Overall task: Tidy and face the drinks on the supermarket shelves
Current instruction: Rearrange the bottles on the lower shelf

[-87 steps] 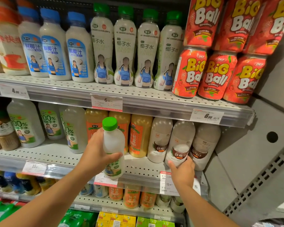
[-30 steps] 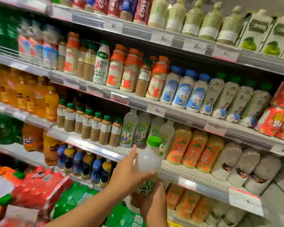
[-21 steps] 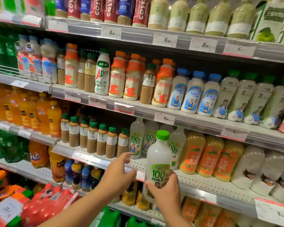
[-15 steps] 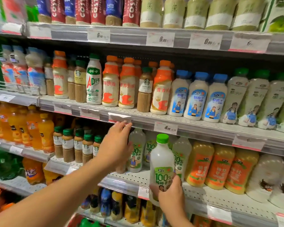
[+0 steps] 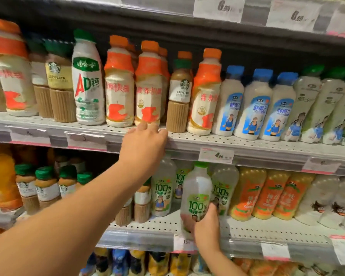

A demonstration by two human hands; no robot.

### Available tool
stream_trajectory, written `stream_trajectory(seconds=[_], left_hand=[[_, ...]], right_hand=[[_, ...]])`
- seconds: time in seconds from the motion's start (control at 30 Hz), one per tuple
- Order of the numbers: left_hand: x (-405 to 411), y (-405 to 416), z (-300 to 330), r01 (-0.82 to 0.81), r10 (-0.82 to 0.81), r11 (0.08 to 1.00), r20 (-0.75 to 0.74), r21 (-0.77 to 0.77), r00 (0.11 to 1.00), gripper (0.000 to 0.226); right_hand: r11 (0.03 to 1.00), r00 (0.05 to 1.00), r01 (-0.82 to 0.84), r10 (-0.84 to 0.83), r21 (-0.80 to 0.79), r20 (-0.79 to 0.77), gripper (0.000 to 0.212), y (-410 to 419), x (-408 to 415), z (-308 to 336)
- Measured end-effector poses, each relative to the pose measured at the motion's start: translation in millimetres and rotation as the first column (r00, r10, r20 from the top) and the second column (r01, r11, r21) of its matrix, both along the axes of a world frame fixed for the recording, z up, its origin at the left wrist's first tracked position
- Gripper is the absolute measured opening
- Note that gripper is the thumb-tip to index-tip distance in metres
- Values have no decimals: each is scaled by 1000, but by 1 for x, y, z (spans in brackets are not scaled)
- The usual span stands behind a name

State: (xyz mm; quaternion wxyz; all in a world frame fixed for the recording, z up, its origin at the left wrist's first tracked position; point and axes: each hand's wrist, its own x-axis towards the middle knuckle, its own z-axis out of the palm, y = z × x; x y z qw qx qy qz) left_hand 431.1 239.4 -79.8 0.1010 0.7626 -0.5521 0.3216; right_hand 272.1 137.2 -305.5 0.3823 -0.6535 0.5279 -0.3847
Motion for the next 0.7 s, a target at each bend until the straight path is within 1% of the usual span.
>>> stream_trajectory(seconds=[0.03, 0.07, 0.1, 0.17, 0.2, 0.27, 0.3, 0.33, 0.37, 0.47, 0.53, 0.57, 0.6, 0.7], left_hand=[[0, 0, 0, -5, 5, 1000, 8, 11, 1000, 28], [0, -1, -1, -6, 5, 1000, 16, 24, 1000, 30], [-1, -1, -2, 1, -1, 999, 14, 42, 1000, 33], [-2, -2, -2, 16, -16, 998, 2, 67, 1000, 34], [-3, -3, -1, 12, -12, 998, 6, 67, 1000, 31], [-3, -5, 1, 8, -9, 997, 13, 70, 1000, 28], [-3, -5, 1, 9, -10, 997, 16, 82, 1000, 29], [-3, -5, 1, 9, -12, 996, 23, 92, 1000, 29], [-3, -5, 0, 9, -12, 995, 33, 98, 999, 30], [-3, -8, -2, -1, -5, 995, 60, 99, 998, 35], [-2, -9, 0, -1, -4, 994, 44, 108, 999, 38], [-2, -9, 1, -2, -2, 993, 35, 115, 999, 40], [-3, -9, 1, -9, 5, 993, 34, 120, 999, 42], [-6, -9, 1, -49, 45, 992, 43, 117, 998, 46]], right_hand=[[999, 997, 29, -31, 22, 67, 54, 1, 6, 0], [996, 983, 52, -64, 74, 171, 35, 2, 11, 1], [989, 962, 39, -76, 143, 263, 26, 4, 16, 2], [962, 913, -51, -64, 267, 404, 48, 4, 23, 0], [957, 915, -100, -20, 273, 403, 61, 4, 25, -3], [973, 946, -111, 40, 205, 323, 89, 1, 25, -9], [980, 959, -98, 46, 174, 279, 97, 0, 23, -13], [983, 968, -82, 38, 167, 249, 97, -2, 22, -18], [985, 974, -68, 31, 157, 223, 92, -3, 21, -24], [997, 996, -9, 2, 83, 93, 62, -10, 19, -40], [1000, 1000, 3, -3, 24, -15, 50, -13, 21, -44], [1000, 997, 11, -12, -17, -71, 50, -14, 21, -45], [998, 995, 25, -31, -60, -96, 52, -15, 21, -45], [992, 994, 60, -69, -114, -80, 61, -18, 26, -44]])
